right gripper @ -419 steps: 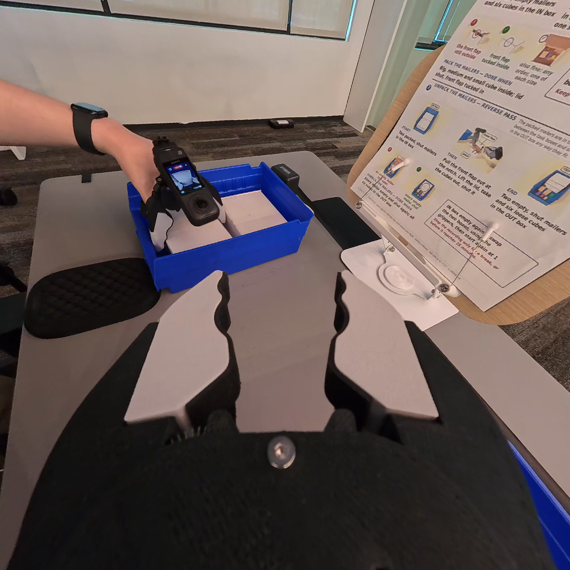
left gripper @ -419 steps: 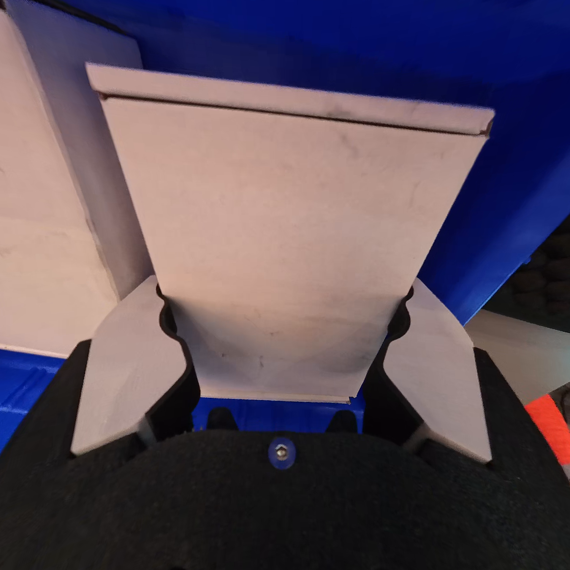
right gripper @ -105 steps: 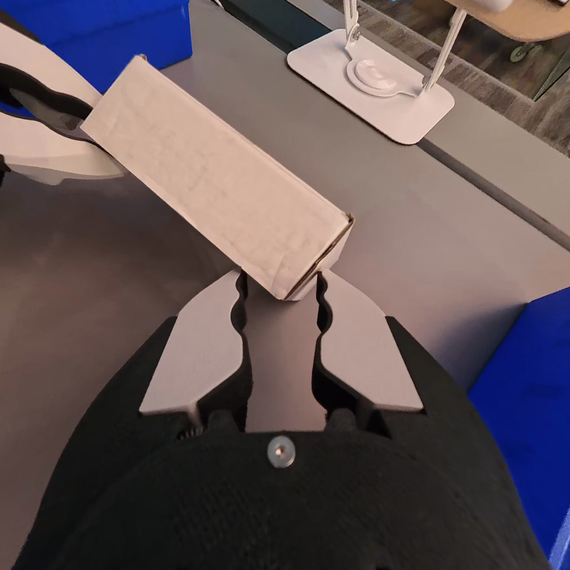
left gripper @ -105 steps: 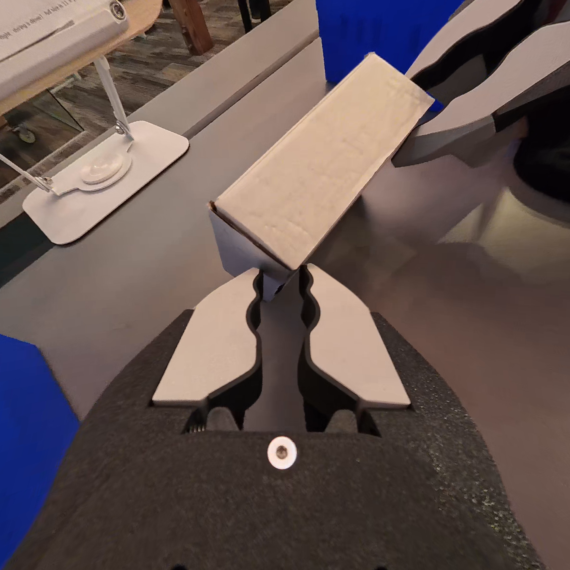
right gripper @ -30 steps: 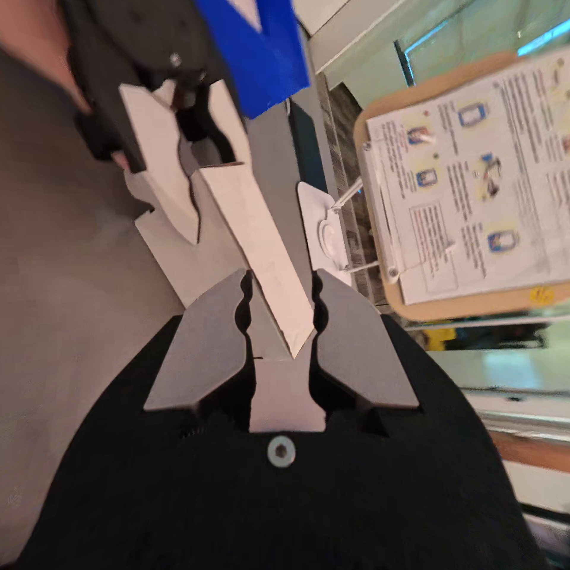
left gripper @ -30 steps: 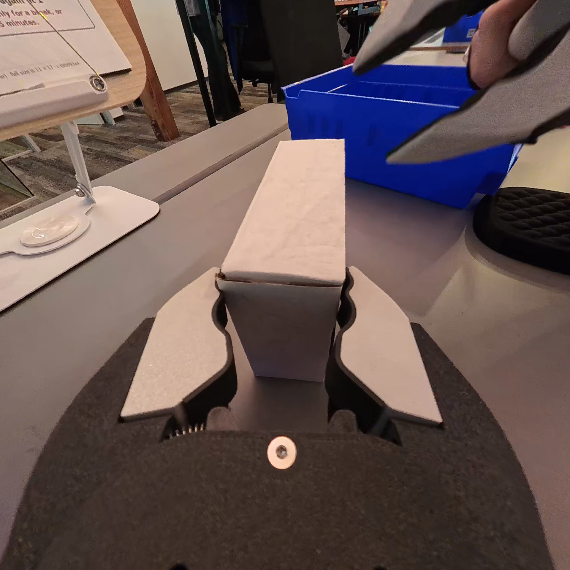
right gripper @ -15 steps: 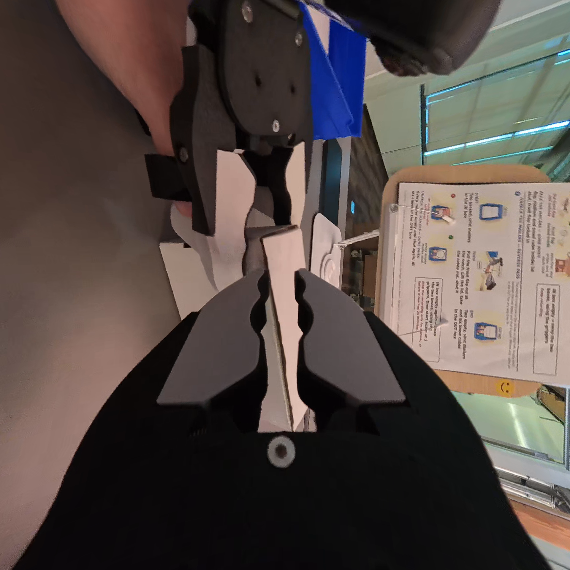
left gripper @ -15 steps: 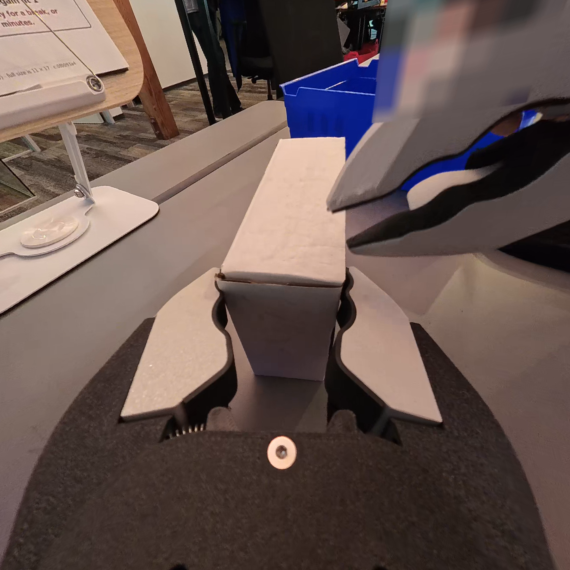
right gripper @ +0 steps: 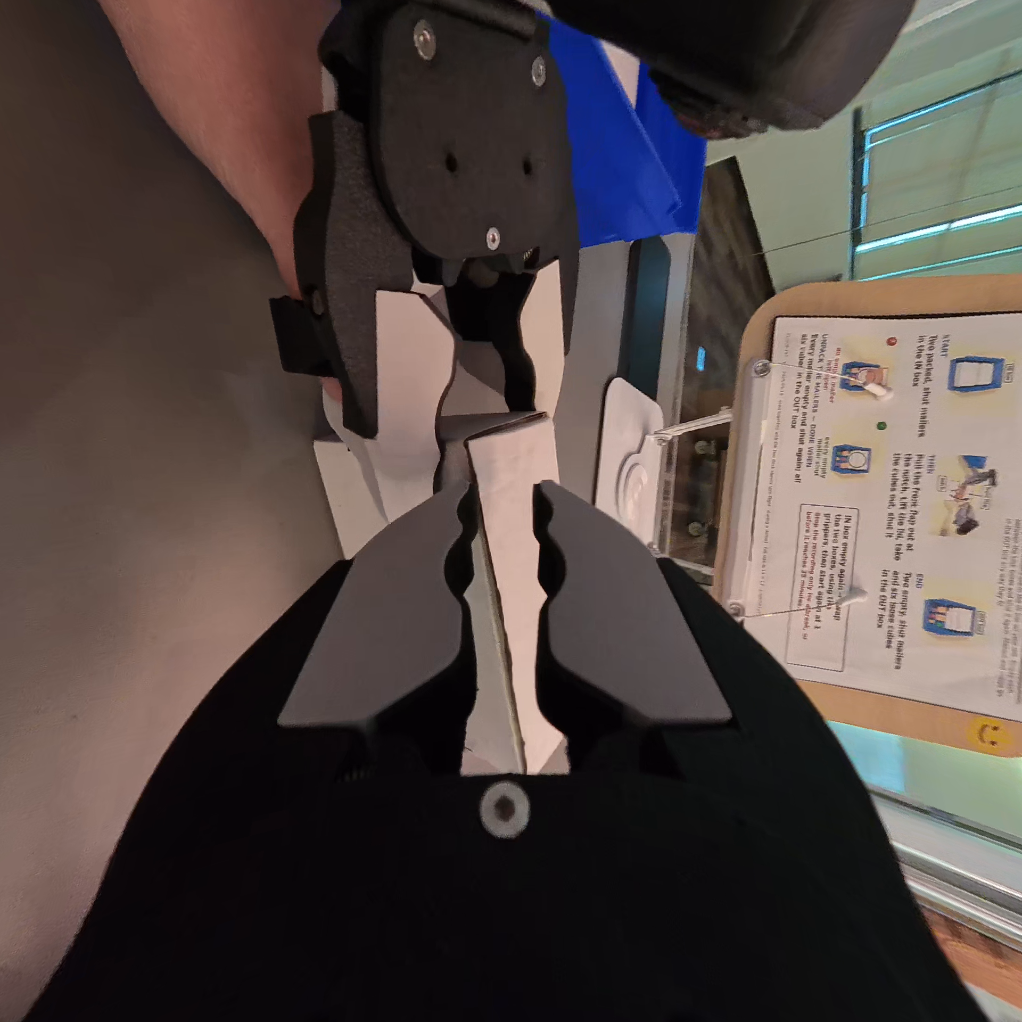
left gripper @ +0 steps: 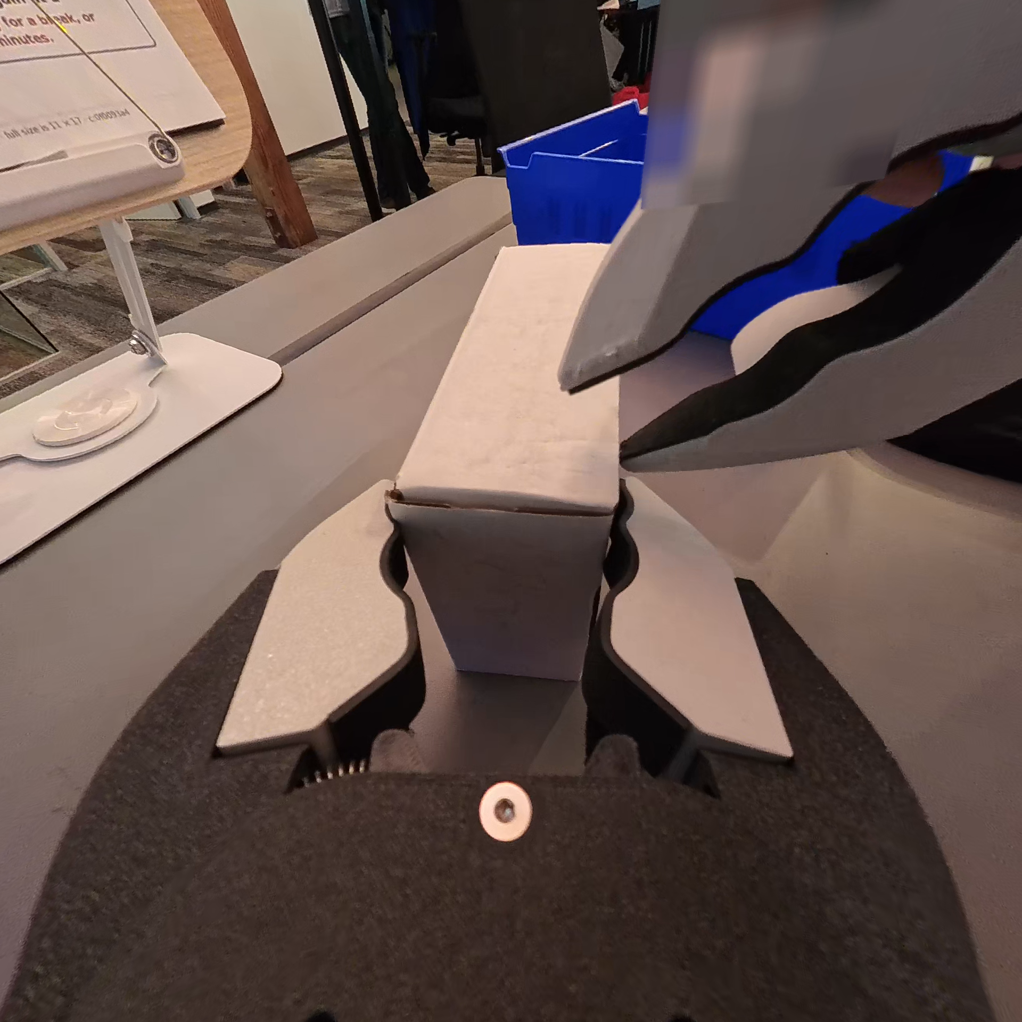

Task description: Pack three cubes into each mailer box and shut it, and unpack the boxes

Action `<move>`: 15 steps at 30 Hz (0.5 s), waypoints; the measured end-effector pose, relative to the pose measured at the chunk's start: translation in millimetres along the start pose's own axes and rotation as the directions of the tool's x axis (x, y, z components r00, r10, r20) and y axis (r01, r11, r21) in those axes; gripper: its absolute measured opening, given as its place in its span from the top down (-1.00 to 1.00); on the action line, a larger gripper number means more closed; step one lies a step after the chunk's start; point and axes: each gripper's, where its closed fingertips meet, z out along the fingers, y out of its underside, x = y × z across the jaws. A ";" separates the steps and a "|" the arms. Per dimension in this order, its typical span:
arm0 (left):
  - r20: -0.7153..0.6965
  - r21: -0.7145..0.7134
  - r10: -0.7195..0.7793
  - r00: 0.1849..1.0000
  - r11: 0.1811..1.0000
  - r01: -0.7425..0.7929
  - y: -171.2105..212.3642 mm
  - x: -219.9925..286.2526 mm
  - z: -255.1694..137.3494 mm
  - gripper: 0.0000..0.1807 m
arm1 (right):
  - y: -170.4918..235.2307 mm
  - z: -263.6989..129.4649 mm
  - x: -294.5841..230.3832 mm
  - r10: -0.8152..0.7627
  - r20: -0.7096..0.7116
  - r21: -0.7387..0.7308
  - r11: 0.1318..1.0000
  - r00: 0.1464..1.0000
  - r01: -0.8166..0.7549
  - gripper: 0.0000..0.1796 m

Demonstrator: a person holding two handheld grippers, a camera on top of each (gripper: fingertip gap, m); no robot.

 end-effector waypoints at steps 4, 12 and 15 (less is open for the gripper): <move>-0.001 -0.001 0.011 1.000 1.000 -0.011 -0.1 1.0 -0.2 0.22 | 0.5 0.0 -3.1 0.034 0.069 -0.010 0.999 0.997 -0.034 0.81; 0.002 -0.008 -0.004 1.000 1.000 0.004 0.7 -0.4 -0.7 0.23 | -3.3 0.0 -0.3 -0.105 -0.072 -0.019 0.994 0.992 0.104 0.83; 0.011 -0.010 0.016 1.000 1.000 -0.016 0.2 0.2 -0.2 0.23 | -3.5 -2.4 3.3 -0.073 -0.111 0.006 0.997 0.991 0.074 0.84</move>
